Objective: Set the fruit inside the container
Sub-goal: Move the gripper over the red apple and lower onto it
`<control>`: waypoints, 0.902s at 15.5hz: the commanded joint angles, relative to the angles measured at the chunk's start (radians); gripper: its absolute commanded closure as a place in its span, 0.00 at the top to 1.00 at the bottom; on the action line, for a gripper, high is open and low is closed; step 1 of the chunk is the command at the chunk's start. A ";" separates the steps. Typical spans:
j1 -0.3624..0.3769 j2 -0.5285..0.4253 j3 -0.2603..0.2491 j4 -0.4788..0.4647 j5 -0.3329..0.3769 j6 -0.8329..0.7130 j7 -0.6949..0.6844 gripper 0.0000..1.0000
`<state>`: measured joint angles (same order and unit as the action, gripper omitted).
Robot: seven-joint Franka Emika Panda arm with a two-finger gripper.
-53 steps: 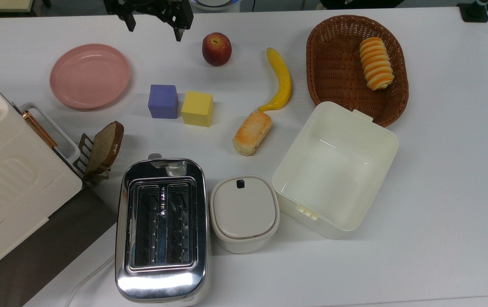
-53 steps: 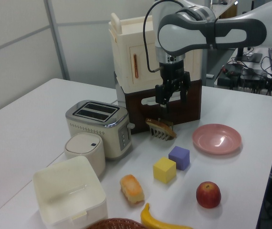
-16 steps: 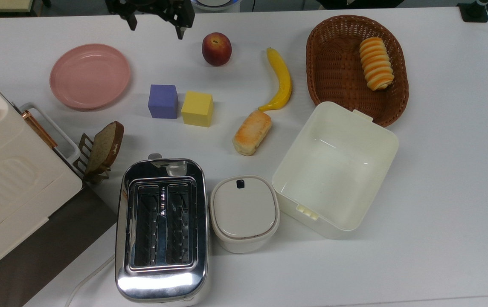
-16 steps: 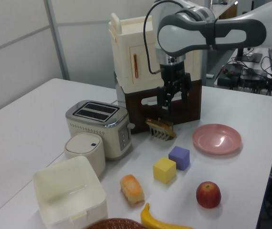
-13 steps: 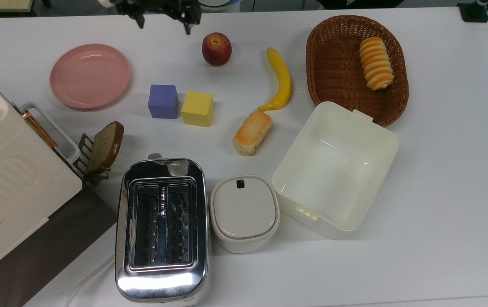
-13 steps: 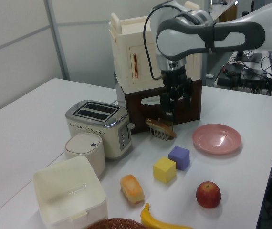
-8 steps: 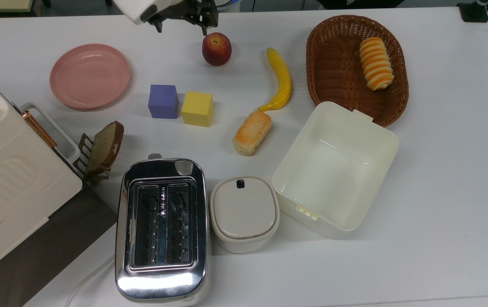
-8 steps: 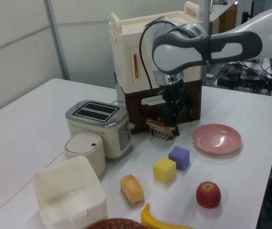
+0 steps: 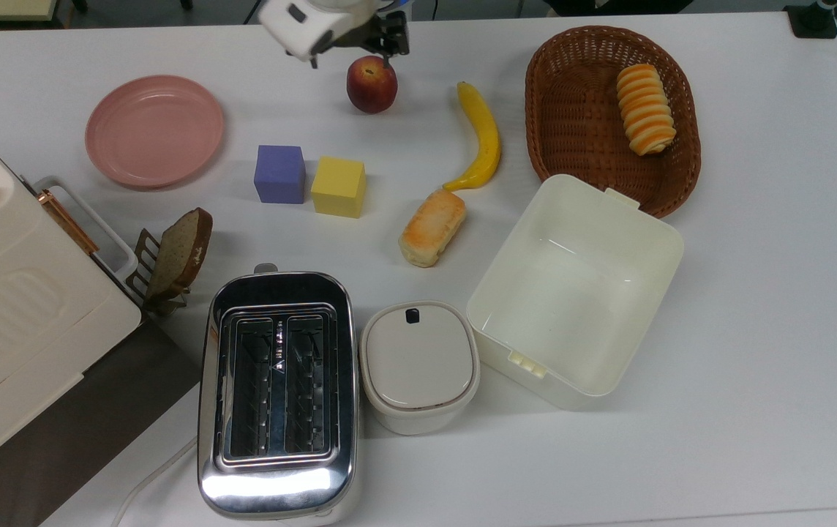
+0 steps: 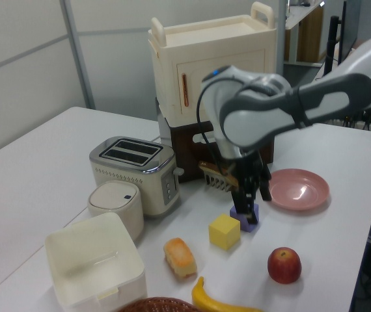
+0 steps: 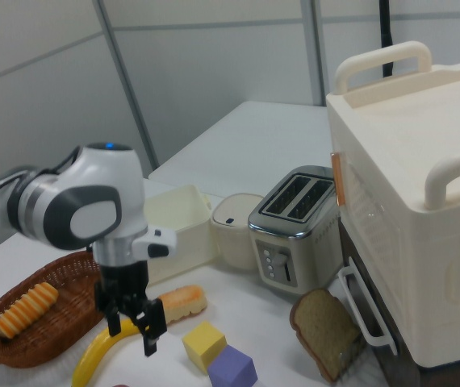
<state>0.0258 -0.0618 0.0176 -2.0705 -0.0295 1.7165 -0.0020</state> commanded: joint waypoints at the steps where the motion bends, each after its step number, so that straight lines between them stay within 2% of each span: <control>1: 0.003 -0.069 0.021 -0.155 -0.016 0.121 -0.007 1.00; 4: 0.005 -0.069 0.041 -0.249 -0.020 0.225 -0.007 1.00; 7: 0.005 -0.067 0.090 -0.368 -0.024 0.357 0.008 1.00; 10: 0.014 -0.056 0.117 -0.414 -0.099 0.400 0.094 1.00; 12: 0.023 -0.055 0.117 -0.419 -0.104 0.400 0.102 0.99; 14: 0.013 -0.059 0.116 -0.413 -0.104 0.399 0.088 0.66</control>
<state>0.0347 -0.0799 0.1380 -2.4606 -0.1144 2.0964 0.0706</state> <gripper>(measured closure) 0.009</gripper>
